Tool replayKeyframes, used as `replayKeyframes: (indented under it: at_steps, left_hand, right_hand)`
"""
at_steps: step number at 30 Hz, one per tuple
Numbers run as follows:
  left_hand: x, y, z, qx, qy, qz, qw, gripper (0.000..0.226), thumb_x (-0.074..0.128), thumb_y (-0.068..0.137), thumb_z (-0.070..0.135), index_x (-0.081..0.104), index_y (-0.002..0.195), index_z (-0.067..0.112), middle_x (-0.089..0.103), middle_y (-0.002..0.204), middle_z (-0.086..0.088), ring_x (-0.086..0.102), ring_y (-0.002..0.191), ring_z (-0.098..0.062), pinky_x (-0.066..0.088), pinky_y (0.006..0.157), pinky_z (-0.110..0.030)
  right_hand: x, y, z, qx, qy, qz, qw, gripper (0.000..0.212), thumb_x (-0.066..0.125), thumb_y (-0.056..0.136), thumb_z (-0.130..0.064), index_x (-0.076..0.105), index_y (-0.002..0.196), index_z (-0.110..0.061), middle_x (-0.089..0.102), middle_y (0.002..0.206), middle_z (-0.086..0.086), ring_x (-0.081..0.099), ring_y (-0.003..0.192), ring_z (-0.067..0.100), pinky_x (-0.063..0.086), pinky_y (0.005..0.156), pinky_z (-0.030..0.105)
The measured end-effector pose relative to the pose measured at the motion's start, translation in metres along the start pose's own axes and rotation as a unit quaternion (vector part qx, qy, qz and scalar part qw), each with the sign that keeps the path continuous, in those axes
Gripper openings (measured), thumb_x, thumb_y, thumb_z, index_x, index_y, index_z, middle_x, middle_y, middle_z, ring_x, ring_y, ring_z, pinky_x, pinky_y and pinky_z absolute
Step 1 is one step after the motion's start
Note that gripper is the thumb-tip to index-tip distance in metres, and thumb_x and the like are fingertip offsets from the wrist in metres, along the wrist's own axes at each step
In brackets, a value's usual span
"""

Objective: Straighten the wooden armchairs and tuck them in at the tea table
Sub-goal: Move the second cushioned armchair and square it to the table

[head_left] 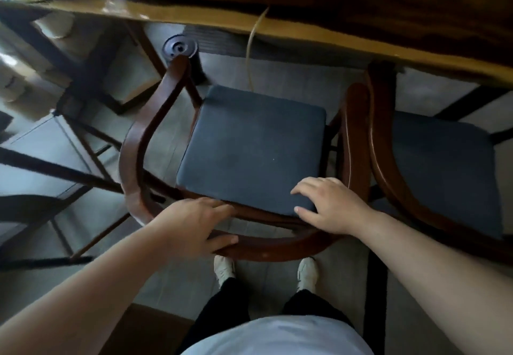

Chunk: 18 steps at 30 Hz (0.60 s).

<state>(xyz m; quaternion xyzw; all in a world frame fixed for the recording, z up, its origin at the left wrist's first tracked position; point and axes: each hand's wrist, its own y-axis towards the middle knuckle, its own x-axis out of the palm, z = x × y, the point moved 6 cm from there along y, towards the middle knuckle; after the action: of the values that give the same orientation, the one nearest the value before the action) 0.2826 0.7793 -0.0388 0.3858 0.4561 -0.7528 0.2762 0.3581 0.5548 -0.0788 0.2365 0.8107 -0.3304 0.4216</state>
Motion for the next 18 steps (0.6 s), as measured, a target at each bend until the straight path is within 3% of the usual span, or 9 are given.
replayKeyframes:
  at_steps: [8,11,13,16,18]
  left_hand:
    - [-0.018,-0.013,-0.053,0.067,0.000,0.121,0.990,0.056,0.034,0.084,0.065,0.059,0.115,0.027,0.068,0.098,0.006,0.064,0.090,-0.019,0.054,0.064,-0.035]
    - [-0.010,-0.015,-0.056,0.087,-0.003,0.113,0.990,0.054,0.036,0.084,0.066,0.060,0.112,0.028,0.067,0.095,0.008,0.064,0.087,-0.018,0.053,0.061,-0.033]
    - [-0.005,-0.014,-0.056,0.098,-0.004,0.099,0.990,0.059,0.035,0.082,0.070,0.061,0.112,0.027,0.067,0.097,0.008,0.064,0.087,-0.018,0.052,0.062,-0.033]
    - [0.000,-0.013,-0.049,0.123,0.001,0.094,0.988,0.071,0.038,0.076,0.081,0.062,0.112,0.025,0.069,0.099,0.005,0.066,0.088,-0.021,0.053,0.062,-0.035]
    - [0.007,-0.018,-0.039,0.153,0.038,0.103,0.982,0.073,0.043,0.069,0.084,0.063,0.107,0.025,0.070,0.095,0.005,0.066,0.085,-0.022,0.055,0.058,-0.037]
  right_hand:
    - [0.013,-0.021,-0.071,0.061,0.079,0.063,0.993,0.050,0.048,0.089,-0.053,0.061,0.125,-0.021,0.060,0.127,-0.004,0.054,0.119,0.015,0.040,0.100,0.040]
    - [0.027,-0.030,-0.078,0.086,0.105,0.064,0.989,0.055,0.048,0.090,-0.056,0.056,0.131,-0.021,0.055,0.134,-0.003,0.050,0.125,0.015,0.039,0.104,0.040]
    - [0.036,-0.036,-0.079,0.105,0.138,0.056,0.983,0.067,0.046,0.088,-0.069,0.050,0.138,-0.024,0.049,0.141,-0.007,0.043,0.130,0.010,0.036,0.109,0.038]
    - [0.055,-0.041,-0.082,0.110,0.106,-0.005,0.988,0.094,0.042,0.069,-0.092,0.045,0.139,-0.029,0.045,0.142,-0.013,0.039,0.130,0.007,0.032,0.109,0.035]
    - [0.065,-0.039,-0.084,0.092,0.062,0.017,0.994,0.077,0.053,0.073,-0.083,0.057,0.127,-0.029,0.057,0.130,-0.011,0.052,0.119,0.012,0.042,0.099,0.037]
